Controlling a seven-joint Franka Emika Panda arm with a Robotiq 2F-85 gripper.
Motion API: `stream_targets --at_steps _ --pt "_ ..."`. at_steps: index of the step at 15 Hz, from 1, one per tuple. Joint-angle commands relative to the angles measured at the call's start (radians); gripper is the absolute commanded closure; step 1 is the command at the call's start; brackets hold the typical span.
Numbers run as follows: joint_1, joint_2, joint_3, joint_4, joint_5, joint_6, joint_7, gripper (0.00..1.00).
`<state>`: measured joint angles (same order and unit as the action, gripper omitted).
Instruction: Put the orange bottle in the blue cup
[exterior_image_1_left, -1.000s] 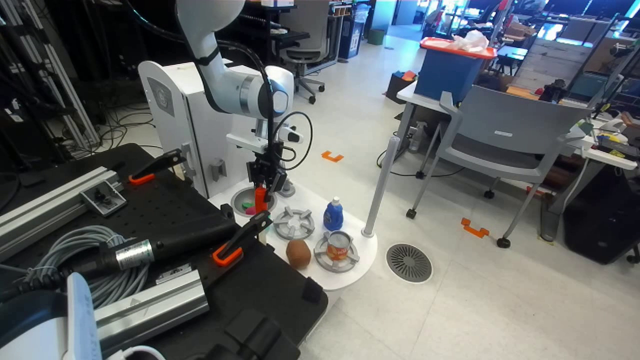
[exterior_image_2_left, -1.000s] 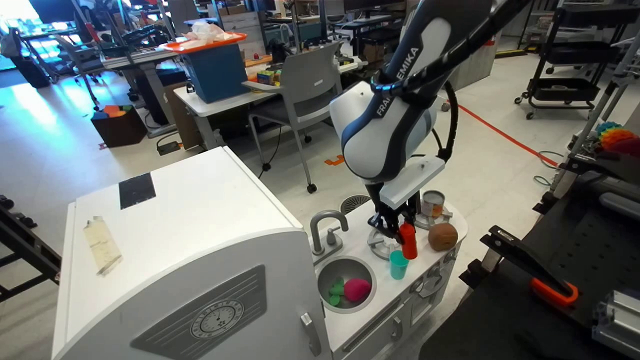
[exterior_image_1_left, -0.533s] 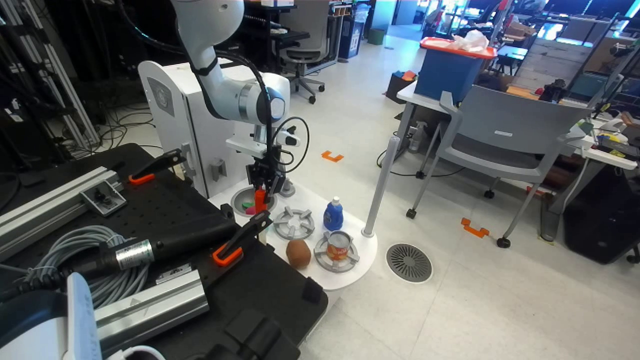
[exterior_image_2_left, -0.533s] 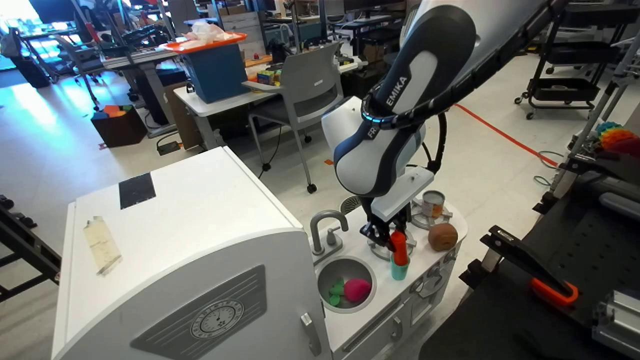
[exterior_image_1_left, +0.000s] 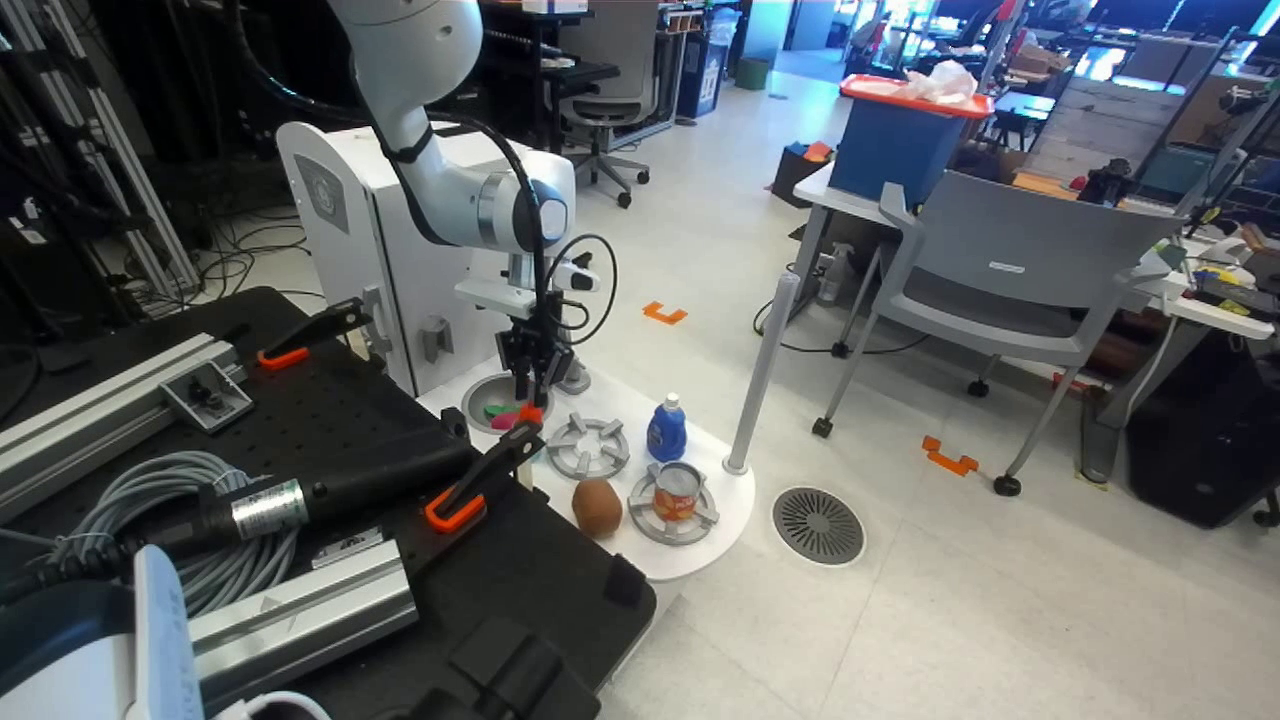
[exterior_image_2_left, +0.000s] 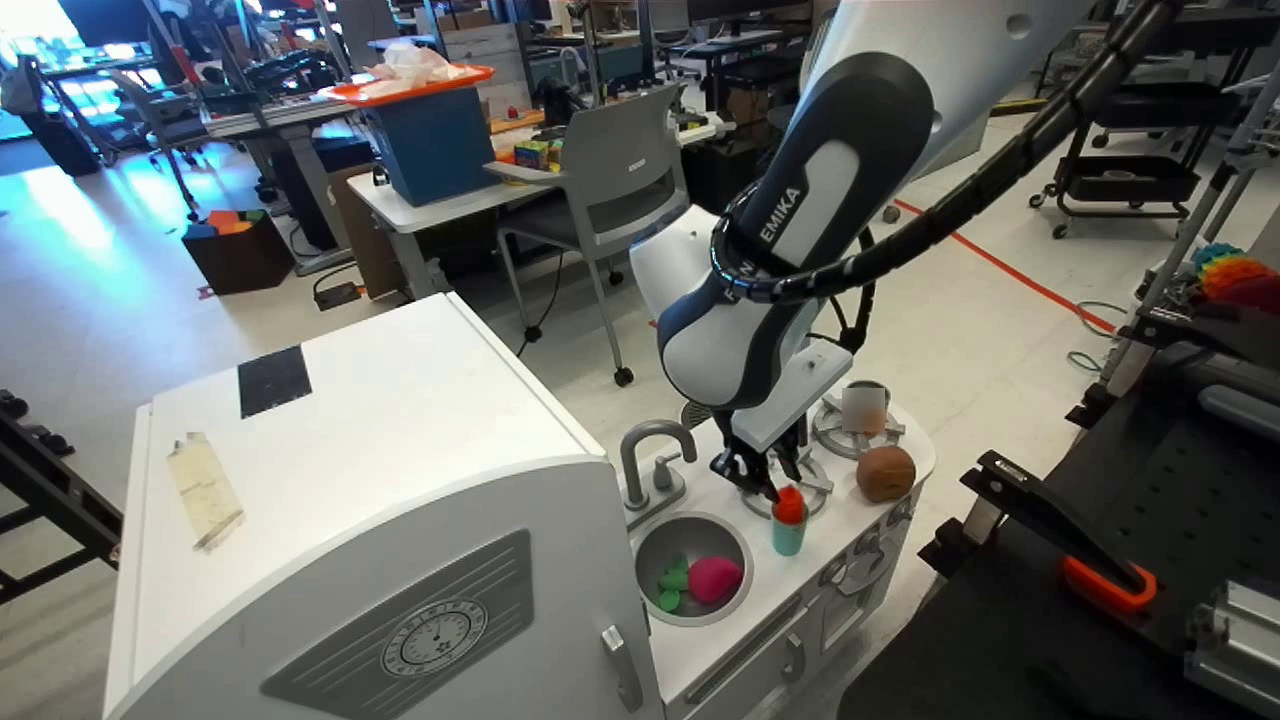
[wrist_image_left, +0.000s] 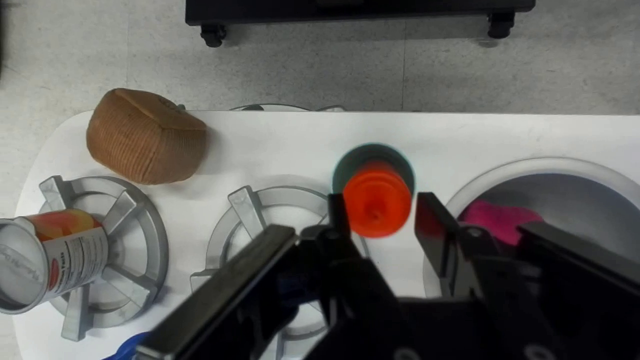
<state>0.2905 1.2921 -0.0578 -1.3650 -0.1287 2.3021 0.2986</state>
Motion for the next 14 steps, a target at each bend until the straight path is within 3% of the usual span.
stream_targets --at_steps 1,3,7,10,11,14 --pt "0.010 0.043 -0.022 0.054 -0.007 -0.017 0.016 0.38" --pt "0.014 0.044 -0.020 0.050 -0.007 -0.019 0.012 0.32" --pt "0.027 -0.017 0.002 -0.016 -0.007 -0.031 -0.009 0.03" --pt "0.053 -0.099 0.019 -0.084 -0.011 -0.140 -0.024 0.00" --pt "0.037 -0.015 0.010 -0.008 -0.006 -0.071 -0.007 0.00" --pt "0.055 -0.066 0.020 -0.043 -0.010 -0.128 -0.007 0.00"
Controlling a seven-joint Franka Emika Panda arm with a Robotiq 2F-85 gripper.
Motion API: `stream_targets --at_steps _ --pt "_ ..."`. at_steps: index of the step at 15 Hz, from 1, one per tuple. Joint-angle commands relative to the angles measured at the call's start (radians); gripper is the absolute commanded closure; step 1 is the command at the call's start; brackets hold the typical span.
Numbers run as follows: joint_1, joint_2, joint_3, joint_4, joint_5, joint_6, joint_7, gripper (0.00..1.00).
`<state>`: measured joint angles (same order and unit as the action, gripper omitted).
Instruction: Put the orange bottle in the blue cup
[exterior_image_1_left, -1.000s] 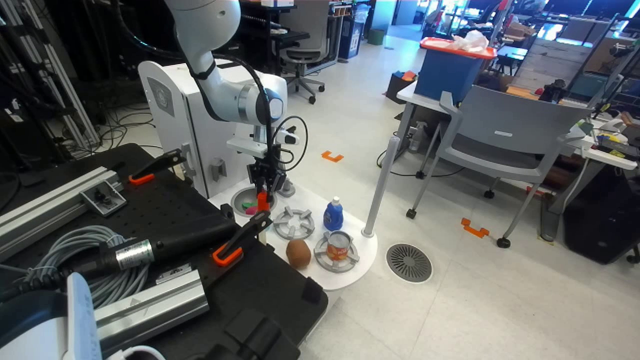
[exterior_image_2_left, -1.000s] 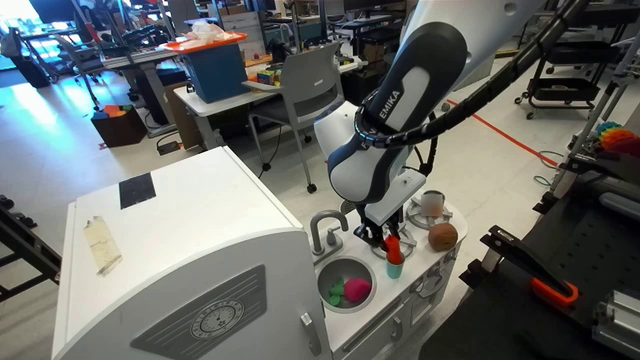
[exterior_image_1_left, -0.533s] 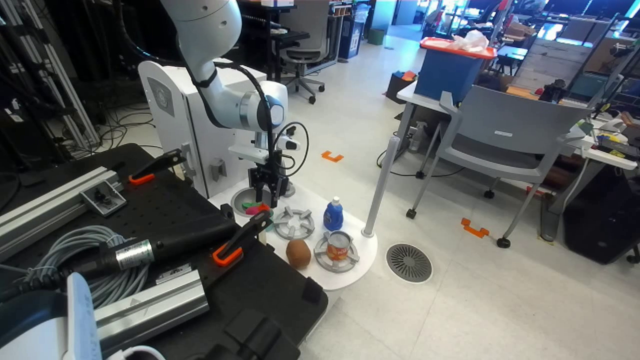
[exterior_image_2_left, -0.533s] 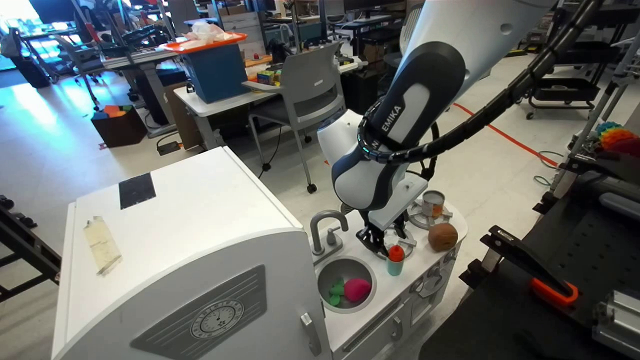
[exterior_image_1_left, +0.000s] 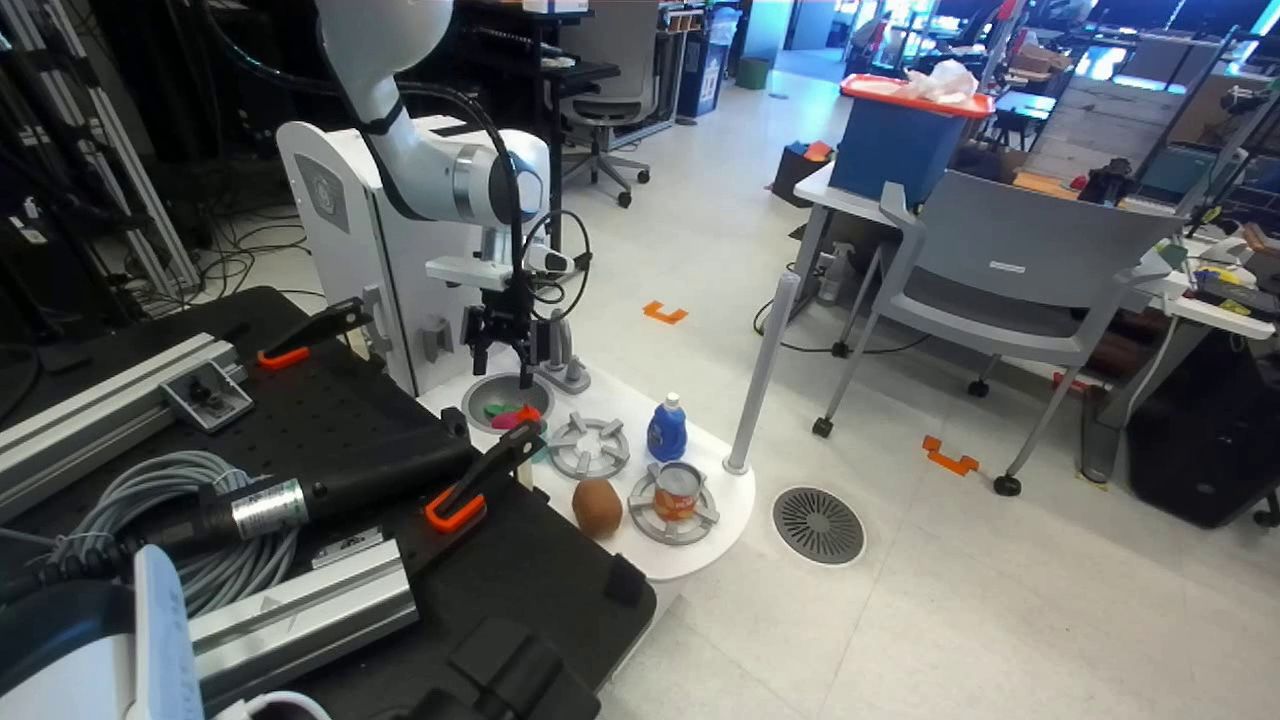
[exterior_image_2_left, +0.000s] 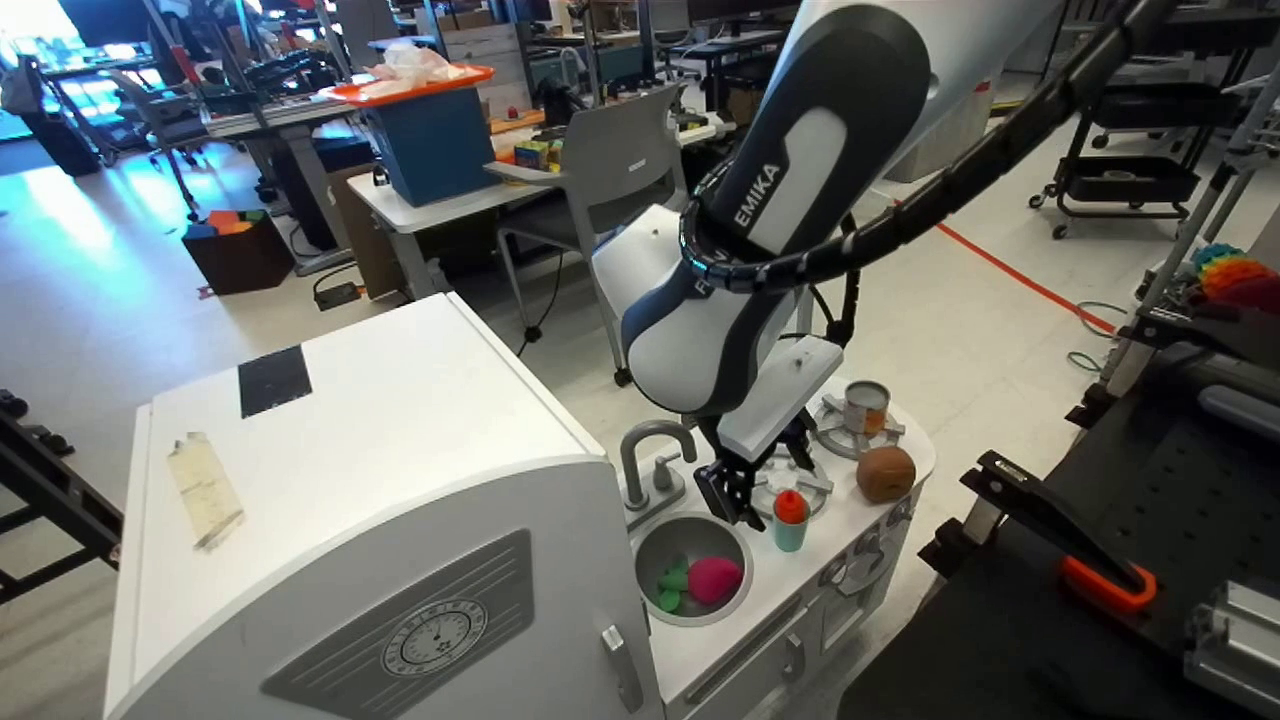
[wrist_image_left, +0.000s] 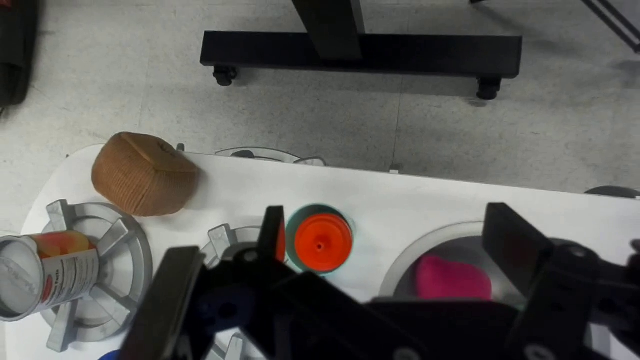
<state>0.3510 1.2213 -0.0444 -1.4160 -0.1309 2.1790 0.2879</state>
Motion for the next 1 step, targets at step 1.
stream_targets --at_steps 1 --pt "-0.005 -0.002 0.007 0.001 -0.008 -0.005 0.004 0.00"
